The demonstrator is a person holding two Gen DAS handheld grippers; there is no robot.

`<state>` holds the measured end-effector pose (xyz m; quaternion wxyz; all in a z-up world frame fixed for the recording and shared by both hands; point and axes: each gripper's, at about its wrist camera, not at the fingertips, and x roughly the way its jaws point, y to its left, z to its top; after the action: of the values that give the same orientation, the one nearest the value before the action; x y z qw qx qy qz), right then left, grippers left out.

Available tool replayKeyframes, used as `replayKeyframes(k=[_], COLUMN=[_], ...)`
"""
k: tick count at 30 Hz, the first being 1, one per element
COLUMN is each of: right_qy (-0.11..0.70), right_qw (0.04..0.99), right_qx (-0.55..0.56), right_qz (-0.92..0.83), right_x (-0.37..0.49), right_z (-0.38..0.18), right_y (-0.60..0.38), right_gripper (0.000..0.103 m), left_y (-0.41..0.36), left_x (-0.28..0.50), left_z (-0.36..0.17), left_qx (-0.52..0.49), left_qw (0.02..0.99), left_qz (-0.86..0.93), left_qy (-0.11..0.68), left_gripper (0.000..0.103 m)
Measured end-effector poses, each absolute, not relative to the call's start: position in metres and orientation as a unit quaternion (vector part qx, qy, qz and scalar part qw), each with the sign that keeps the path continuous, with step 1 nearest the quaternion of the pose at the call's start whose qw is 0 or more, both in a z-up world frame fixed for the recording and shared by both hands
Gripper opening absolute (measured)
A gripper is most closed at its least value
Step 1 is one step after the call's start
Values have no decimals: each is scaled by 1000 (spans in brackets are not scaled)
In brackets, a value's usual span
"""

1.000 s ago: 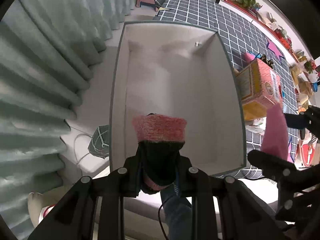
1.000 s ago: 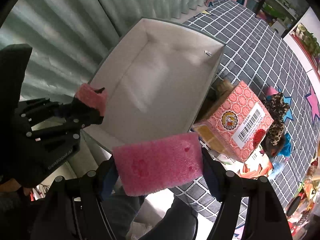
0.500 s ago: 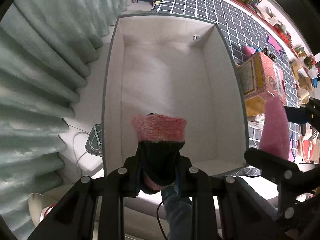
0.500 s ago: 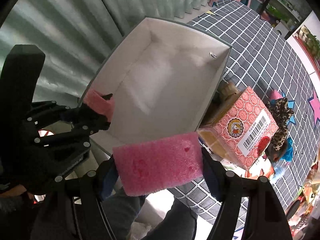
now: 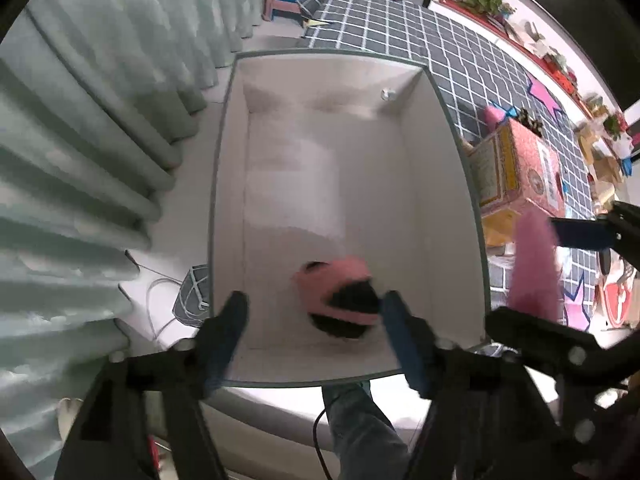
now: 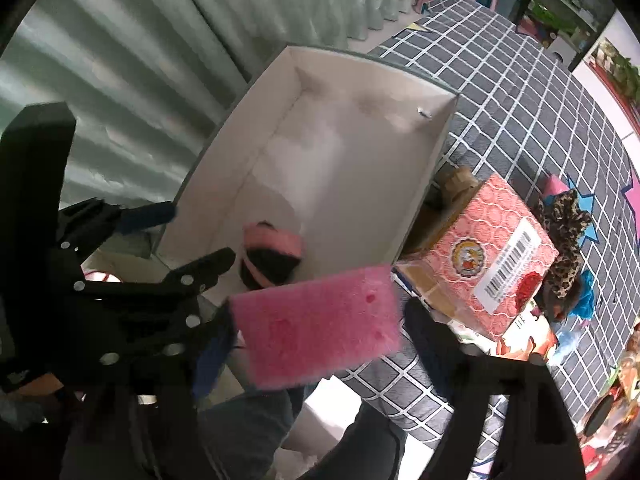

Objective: Organize soft objects
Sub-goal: 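Open left gripper to drop the sock while right gripper releases the foam into box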

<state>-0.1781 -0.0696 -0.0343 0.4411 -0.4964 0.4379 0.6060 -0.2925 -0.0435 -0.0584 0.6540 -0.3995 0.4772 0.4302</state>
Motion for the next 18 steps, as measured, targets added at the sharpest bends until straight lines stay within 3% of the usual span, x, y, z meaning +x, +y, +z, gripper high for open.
replayKeyframes(k=[2, 8, 18], right_qy=[440, 449, 464], right_qw=[446, 465, 520], right_qx=[-489, -466, -422], right_qz=[608, 604, 580], right_x=[-175, -165, -127], right_z=[-32, -23, -2], right_y=[-70, -72, -89], right_gripper=[102, 102, 102], left_y=[-43, -39, -27], left_x=[-295, -296, -283], left_z=[-57, -56, -42], left_qx=[-402, -410, -438], left_qw=[655, 651, 669], left_qz=[434, 436, 400], left_qy=[470, 466, 447], left_gripper=[83, 103, 103])
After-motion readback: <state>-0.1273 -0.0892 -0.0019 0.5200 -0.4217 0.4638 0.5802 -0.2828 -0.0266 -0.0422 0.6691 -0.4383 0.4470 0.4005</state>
